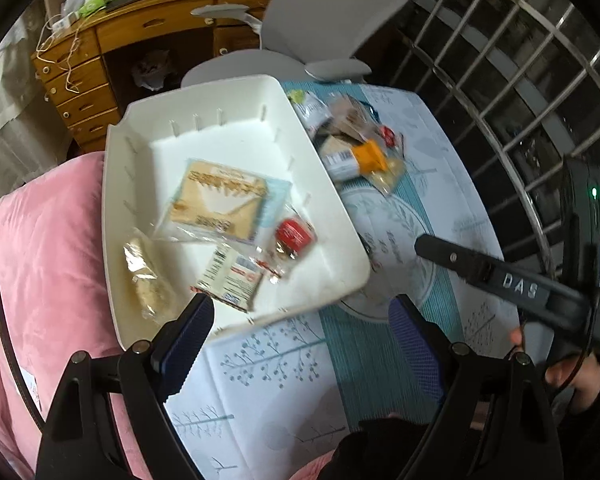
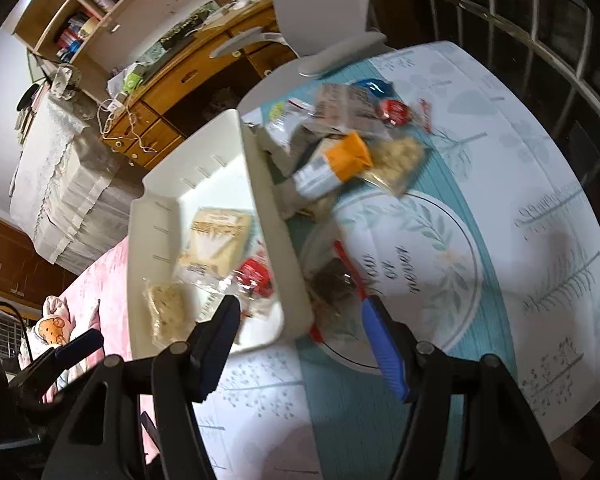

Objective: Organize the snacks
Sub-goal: 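Withdraw both tools from the tray toward the remaining snacks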

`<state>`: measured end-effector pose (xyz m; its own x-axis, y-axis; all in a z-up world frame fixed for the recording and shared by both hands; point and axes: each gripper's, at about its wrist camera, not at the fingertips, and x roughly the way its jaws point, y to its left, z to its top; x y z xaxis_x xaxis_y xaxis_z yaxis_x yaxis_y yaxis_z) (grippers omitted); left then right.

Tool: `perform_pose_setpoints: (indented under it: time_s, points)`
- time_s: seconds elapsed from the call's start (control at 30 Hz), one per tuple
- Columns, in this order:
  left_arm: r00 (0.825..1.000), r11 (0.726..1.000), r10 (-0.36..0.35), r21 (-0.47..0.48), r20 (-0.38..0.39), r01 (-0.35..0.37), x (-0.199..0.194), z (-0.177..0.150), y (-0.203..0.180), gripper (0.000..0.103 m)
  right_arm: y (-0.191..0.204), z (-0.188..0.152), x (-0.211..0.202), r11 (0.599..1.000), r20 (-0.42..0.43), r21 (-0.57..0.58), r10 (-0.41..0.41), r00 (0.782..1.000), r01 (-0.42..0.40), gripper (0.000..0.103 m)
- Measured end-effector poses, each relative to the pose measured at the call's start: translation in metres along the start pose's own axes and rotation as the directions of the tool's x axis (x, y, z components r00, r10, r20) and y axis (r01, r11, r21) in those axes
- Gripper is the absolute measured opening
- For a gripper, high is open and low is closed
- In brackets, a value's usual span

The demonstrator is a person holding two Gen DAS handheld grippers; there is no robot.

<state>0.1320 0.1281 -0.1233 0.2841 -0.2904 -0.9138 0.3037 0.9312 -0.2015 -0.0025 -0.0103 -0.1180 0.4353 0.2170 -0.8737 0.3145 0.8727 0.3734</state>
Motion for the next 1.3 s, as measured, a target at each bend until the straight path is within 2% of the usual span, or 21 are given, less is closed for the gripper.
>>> perform_pose_setpoints:
  time_s: [0.2,0.37,0.67,0.8,1.0,1.1,1.3]
  points:
    - [0.998,0.999,0.010,-0.052,-0.055,-0.013,0.015,-0.008,-0.025,0.088,-0.033,0.005,-0.002,1.000,-0.050,0.022,-0.002,0.999,0.003,0.063]
    - [0.995,0.989,0.029,-0.140,-0.093,-0.042,0.026,-0.011,-0.038,0.088,-0.058,0.015,-0.003,1.000,-0.103,0.023,-0.001,0.995,0.003,0.064]
    - [0.993,0.941,0.034,-0.332,-0.114,-0.071,0.055,-0.019,-0.060,0.088,-0.094,0.036,-0.003,0.998,-0.178,-0.054,-0.024,0.984,0.015,0.065]
    - [0.995,0.909,0.034,-0.412,-0.091,-0.069,0.069,-0.023,-0.073,0.088,-0.108,0.046,-0.002,0.993,-0.187,-0.115,-0.028,0.982,0.007,0.065]
    - [0.999,0.857,0.053,-0.514,0.004,-0.043,0.095,-0.027,-0.093,0.088,-0.122,0.061,0.003,0.971,-0.162,-0.238,-0.013,0.987,-0.026,0.065]
    - [0.994,0.836,0.101,-0.545,0.047,-0.059,0.107,-0.027,-0.099,0.088,-0.129,0.069,0.008,0.960,-0.133,-0.276,0.010,0.991,-0.047,0.065]
    - [0.973,0.767,0.212,-0.633,0.093,-0.107,0.135,-0.029,-0.100,0.088,-0.134,0.085,0.026,0.938,-0.052,-0.342,0.043,0.998,-0.058,0.065]
